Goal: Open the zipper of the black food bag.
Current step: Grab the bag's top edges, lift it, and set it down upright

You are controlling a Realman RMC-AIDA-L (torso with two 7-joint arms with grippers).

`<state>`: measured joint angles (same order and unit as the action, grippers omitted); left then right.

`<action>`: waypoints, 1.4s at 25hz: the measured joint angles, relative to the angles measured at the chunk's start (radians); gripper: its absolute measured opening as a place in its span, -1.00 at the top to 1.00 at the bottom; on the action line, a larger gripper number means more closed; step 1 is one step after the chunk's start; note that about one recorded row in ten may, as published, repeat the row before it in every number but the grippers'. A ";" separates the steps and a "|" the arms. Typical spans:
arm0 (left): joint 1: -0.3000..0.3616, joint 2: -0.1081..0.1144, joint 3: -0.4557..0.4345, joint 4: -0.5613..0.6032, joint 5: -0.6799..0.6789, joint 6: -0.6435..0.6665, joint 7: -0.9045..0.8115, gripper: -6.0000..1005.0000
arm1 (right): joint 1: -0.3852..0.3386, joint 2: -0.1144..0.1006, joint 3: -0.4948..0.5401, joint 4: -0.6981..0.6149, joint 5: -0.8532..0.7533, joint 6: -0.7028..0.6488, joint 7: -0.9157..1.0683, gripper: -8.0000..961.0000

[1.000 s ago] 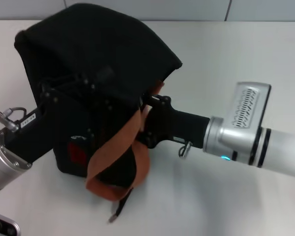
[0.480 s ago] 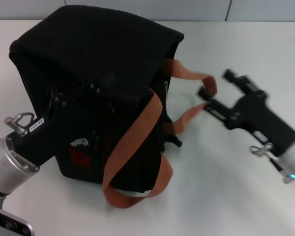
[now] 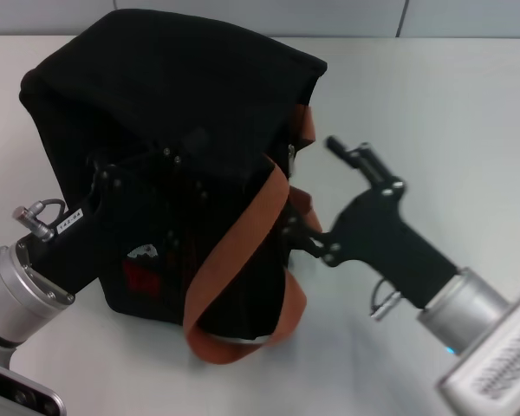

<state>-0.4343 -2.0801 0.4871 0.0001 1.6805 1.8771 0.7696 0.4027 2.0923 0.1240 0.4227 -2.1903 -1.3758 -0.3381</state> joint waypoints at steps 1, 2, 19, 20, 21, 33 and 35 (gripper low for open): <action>0.000 0.000 -0.001 0.000 0.000 -0.001 0.000 0.67 | 0.014 0.000 0.002 0.028 0.000 0.047 -0.071 -0.72; 0.000 0.000 -0.001 0.000 0.000 -0.001 0.000 0.67 | 0.014 0.000 0.002 0.028 0.000 0.047 -0.071 -0.72; 0.006 0.000 0.003 -0.001 0.003 0.015 0.000 0.67 | 0.007 0.000 0.133 0.105 0.007 0.080 -0.345 -0.72; 0.006 0.000 0.003 -0.001 0.003 0.016 0.000 0.67 | 0.010 0.000 0.131 0.106 0.007 0.082 -0.346 -0.72; 0.006 0.000 0.003 -0.002 0.004 0.016 0.000 0.67 | 0.014 0.000 0.128 0.111 0.003 0.086 -0.348 -0.72; 0.001 0.000 0.001 -0.003 0.004 0.013 0.000 0.68 | 0.002 0.000 0.085 0.128 -0.005 0.077 -0.378 -0.72; 0.000 0.000 0.001 -0.003 0.004 0.011 0.000 0.68 | -0.004 0.000 0.078 0.128 -0.005 0.077 -0.379 -0.72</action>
<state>-0.4339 -2.0800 0.4878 -0.0031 1.6849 1.8883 0.7700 0.3983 2.0924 0.2023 0.5510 -2.1956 -1.2989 -0.7166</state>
